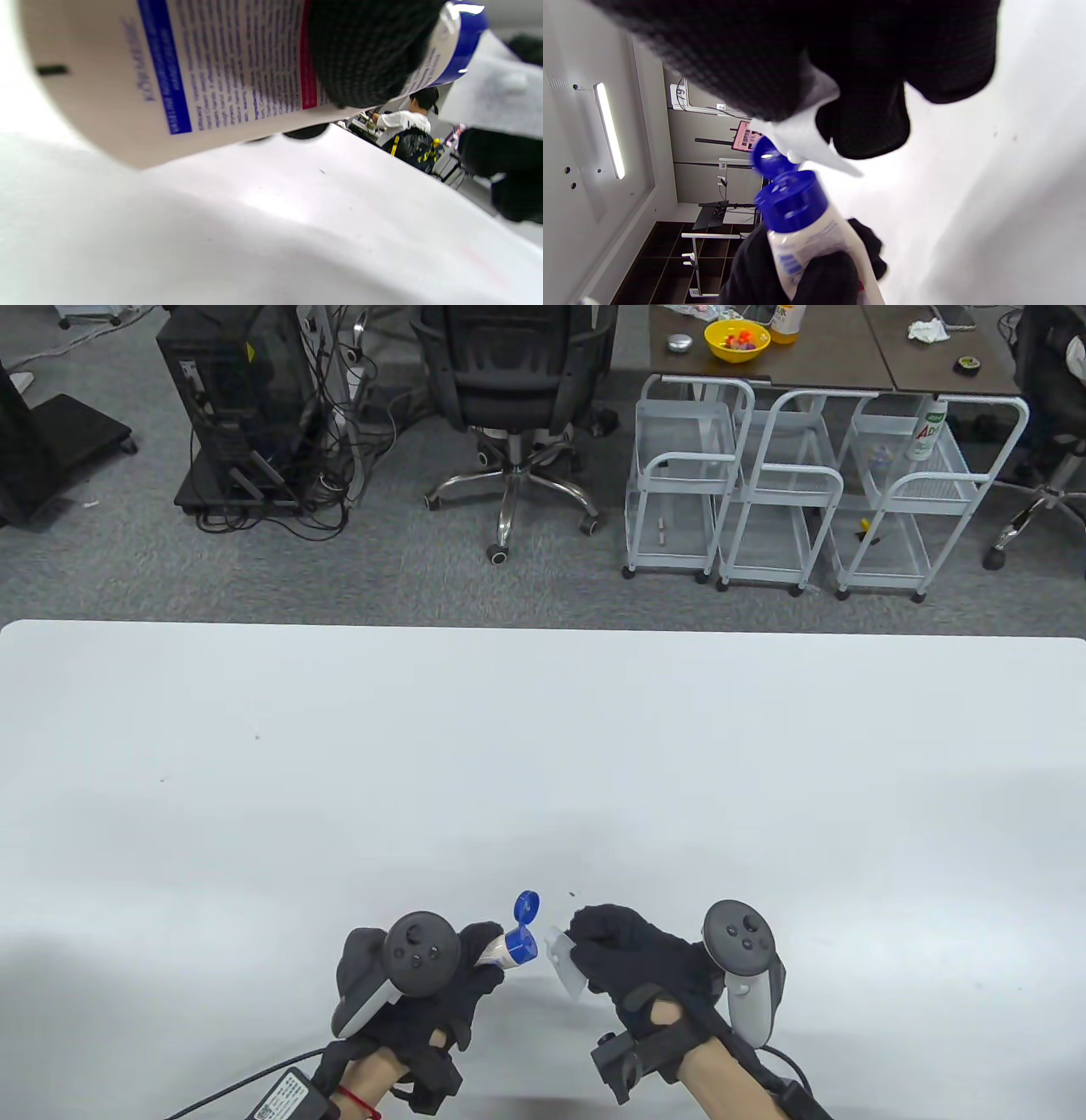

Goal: Squeeze hand cream onto cotton pad

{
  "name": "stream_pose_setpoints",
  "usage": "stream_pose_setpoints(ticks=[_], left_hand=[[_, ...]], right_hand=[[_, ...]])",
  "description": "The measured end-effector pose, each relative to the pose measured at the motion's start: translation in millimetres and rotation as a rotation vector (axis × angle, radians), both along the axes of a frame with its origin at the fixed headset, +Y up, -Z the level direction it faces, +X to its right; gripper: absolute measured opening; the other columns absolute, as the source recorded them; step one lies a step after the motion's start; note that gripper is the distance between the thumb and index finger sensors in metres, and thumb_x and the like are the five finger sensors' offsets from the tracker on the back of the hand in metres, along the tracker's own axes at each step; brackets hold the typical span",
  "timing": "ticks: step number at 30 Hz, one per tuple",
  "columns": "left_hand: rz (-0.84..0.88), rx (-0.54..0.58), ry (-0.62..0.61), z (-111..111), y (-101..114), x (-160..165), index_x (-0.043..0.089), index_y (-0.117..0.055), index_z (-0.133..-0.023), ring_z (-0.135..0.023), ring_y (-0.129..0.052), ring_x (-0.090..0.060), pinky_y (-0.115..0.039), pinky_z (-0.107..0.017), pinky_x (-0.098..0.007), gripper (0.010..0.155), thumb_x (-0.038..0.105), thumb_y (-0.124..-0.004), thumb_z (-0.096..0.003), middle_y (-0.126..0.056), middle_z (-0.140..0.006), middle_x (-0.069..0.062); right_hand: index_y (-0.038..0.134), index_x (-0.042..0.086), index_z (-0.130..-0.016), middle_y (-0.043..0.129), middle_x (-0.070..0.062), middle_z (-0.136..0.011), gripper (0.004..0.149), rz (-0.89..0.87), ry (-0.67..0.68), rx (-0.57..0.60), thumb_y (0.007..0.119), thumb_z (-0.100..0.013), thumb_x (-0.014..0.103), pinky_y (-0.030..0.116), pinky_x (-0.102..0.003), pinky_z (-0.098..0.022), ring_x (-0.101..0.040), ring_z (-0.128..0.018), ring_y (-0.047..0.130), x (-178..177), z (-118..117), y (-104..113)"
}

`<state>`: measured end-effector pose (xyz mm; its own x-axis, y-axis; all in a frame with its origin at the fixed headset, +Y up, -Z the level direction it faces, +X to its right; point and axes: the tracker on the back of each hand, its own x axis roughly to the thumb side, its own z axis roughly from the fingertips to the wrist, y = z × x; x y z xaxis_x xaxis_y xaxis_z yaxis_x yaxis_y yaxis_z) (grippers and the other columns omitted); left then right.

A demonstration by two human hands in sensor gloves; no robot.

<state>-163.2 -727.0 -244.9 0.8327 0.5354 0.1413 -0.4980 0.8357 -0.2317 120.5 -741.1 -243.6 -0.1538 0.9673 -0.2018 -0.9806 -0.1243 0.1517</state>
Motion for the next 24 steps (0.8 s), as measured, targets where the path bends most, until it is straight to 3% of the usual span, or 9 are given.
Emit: stream_pose_setpoints(ticks=[5,8,13,18,24], left_hand=[[0.279,-0.106,-0.010,-8,0,-20,0.042,-0.058,-0.098,-0.085,-0.097,-0.011,-0.077,-0.065,-0.044,0.065,0.039,-0.086,-0.0391,-0.093,-0.089,0.020],[0.442,-0.243,-0.062,-11,-5,-28,0.046,-0.042,-0.103,-0.091,-0.091,-0.013,-0.073,-0.068,-0.046,0.076,0.042,-0.085,-0.0406,-0.085,-0.095,0.020],[0.640,-0.487,-0.220,-13,-14,-28,0.053,-0.002,-0.099,-0.099,-0.081,-0.019,-0.067,-0.072,-0.045,0.094,0.054,-0.080,-0.0444,-0.064,-0.107,0.017],[0.538,-0.382,-0.150,-13,-13,-27,0.051,-0.001,-0.098,-0.082,-0.098,-0.012,-0.080,-0.062,-0.038,0.094,0.053,-0.078,-0.0434,-0.072,-0.100,0.017],[0.499,-0.318,-0.073,-15,-13,-31,0.059,-0.017,-0.097,-0.067,-0.105,-0.011,-0.085,-0.054,-0.038,0.078,0.047,-0.074,-0.0446,-0.077,-0.099,0.011]], right_hand=[[0.091,0.026,-0.077,0.105,-0.003,-0.069,0.038,-0.011,-0.023,-0.009,0.097,-0.039,0.025,0.088,-0.049,-0.044,-0.030,-0.062,0.112,9,-3,-1],[0.091,0.025,-0.077,0.105,-0.003,-0.069,0.038,-0.010,-0.027,-0.016,0.097,-0.039,0.025,0.088,-0.049,-0.044,-0.030,-0.062,0.112,11,-4,-3],[0.091,0.025,-0.077,0.105,-0.003,-0.069,0.038,-0.008,-0.031,-0.020,0.097,-0.039,0.025,0.088,-0.049,-0.044,-0.030,-0.062,0.112,11,-4,-4],[0.091,0.025,-0.077,0.105,-0.003,-0.069,0.038,-0.008,-0.030,-0.019,0.096,-0.039,0.025,0.088,-0.049,-0.044,-0.030,-0.062,0.112,12,-4,-4],[0.091,0.025,-0.077,0.105,-0.003,-0.069,0.038,-0.007,-0.030,-0.018,0.096,-0.040,0.025,0.087,-0.049,-0.044,-0.030,-0.062,0.112,13,-5,-4]])
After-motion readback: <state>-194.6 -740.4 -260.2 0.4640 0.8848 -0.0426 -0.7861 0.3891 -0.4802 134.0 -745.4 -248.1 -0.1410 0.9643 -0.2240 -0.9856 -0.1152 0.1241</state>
